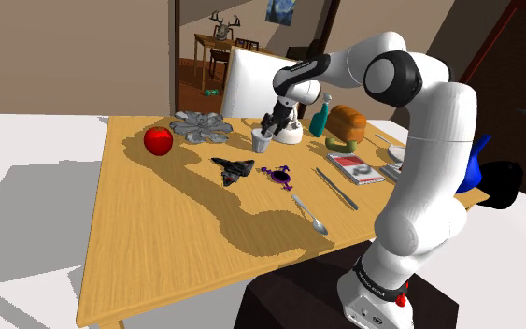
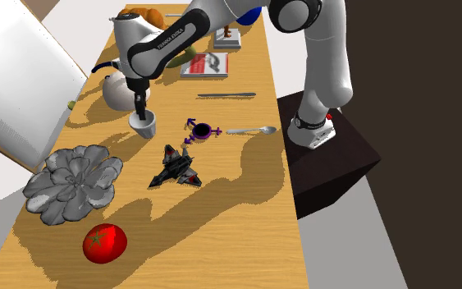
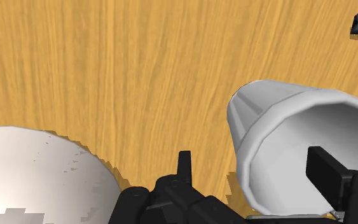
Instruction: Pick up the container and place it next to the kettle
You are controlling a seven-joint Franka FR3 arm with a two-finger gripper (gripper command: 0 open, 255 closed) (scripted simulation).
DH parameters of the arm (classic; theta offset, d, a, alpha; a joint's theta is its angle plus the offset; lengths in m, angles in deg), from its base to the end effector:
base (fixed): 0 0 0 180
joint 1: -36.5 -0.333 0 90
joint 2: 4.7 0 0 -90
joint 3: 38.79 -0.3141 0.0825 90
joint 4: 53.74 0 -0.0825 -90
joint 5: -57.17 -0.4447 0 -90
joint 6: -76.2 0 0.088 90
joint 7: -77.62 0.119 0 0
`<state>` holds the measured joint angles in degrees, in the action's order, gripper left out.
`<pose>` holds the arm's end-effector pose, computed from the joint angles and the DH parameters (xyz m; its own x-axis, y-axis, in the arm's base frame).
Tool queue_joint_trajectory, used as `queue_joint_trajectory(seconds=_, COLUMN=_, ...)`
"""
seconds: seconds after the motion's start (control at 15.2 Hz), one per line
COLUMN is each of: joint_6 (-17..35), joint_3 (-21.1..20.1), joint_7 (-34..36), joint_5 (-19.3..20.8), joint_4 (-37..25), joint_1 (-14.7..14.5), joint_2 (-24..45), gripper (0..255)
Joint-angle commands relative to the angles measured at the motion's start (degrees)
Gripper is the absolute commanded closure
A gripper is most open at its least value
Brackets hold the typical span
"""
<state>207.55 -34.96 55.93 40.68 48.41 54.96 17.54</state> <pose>0.6625 -0.2590 0.3034 0.9659 -0.1913 0.1745 -0.1645 -0.9739 -0.1567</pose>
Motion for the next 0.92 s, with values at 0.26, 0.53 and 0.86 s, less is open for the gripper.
queue_joint_trajectory(seconds=0.26, joint_6=-2.8, joint_3=0.4, joint_7=0.4, joint_5=0.6, joint_4=-0.5, joint_1=0.2, joint_2=-2.3, gripper=0)
queue_joint_trajectory(seconds=0.53, joint_6=-5.4, joint_3=0.7, joint_7=0.7, joint_5=1.1, joint_4=-1.3, joint_1=0.4, joint_2=-4.1, gripper=0)
queue_joint_trajectory(seconds=0.86, joint_6=-5.4, joint_3=0.7, joint_7=0.7, joint_5=1.1, joint_4=-1.3, joint_1=0.4, joint_2=-4.1, gripper=0)
